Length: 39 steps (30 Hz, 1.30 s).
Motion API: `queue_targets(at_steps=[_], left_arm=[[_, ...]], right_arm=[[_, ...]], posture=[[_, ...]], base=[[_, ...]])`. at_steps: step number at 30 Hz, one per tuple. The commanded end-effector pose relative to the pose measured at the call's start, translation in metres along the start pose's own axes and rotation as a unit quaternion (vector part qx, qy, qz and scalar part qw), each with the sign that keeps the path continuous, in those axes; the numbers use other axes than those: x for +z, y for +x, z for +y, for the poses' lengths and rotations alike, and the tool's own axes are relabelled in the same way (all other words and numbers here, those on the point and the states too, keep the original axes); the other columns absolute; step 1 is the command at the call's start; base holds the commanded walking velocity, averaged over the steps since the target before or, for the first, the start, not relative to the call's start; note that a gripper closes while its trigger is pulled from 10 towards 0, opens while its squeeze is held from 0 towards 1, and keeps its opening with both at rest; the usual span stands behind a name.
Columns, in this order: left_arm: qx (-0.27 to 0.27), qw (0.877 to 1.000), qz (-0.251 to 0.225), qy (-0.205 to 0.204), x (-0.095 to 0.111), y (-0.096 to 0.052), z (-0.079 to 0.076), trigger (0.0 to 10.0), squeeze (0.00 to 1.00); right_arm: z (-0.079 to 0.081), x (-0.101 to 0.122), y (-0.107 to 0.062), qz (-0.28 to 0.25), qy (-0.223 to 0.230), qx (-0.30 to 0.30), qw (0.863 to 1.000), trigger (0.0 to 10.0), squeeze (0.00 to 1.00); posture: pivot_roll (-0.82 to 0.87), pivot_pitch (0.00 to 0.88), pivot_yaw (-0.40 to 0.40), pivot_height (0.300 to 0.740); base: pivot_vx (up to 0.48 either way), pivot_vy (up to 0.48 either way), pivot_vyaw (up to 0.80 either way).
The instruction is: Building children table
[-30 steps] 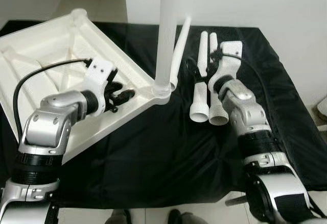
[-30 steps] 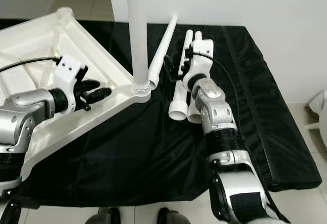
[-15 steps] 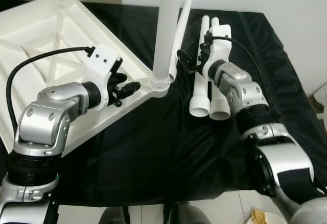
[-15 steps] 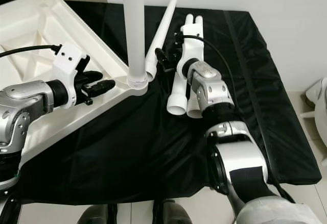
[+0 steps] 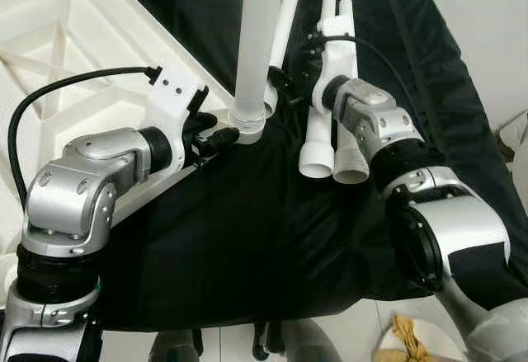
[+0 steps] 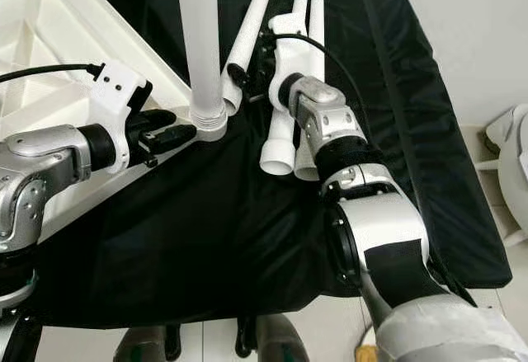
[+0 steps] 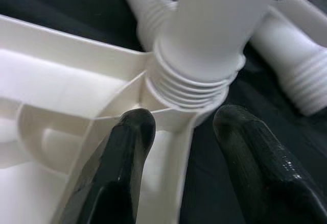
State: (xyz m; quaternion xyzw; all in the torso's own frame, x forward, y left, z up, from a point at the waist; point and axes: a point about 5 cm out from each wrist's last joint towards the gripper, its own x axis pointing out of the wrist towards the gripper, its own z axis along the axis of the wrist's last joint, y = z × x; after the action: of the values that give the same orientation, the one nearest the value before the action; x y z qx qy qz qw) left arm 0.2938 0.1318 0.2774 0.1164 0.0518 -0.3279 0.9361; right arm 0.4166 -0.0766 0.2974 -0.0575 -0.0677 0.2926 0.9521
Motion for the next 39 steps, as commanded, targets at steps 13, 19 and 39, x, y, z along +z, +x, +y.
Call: queue_targets(at_steps=[13,19,39], left_arm=[[0.006,1.000,-0.007,-0.007,0.004,-0.003,-0.004,10.0,0.00],[0.010,1.000,-0.007,-0.009,0.004,-0.004,-0.004,10.0,0.00],[0.024,0.999,-0.014,-0.015,0.007,-0.004,0.001,10.0,0.00]], right_arm=[[0.019,-0.002,0.013,0.064,0.036,0.038,0.997,10.0,0.00],[0.019,-0.011,0.013,0.106,0.064,0.008,0.992,10.0,0.00],[0.008,-0.035,0.004,0.213,0.155,-0.150,0.953,10.0,0.00]], posture=[[0.13,0.346,-0.134,0.740],[0.13,0.347,-0.136,0.740],[0.13,0.349,-0.137,0.740]], base=[[0.000,0.000,0.00],[0.000,0.000,0.00],[0.000,0.000,0.00]])
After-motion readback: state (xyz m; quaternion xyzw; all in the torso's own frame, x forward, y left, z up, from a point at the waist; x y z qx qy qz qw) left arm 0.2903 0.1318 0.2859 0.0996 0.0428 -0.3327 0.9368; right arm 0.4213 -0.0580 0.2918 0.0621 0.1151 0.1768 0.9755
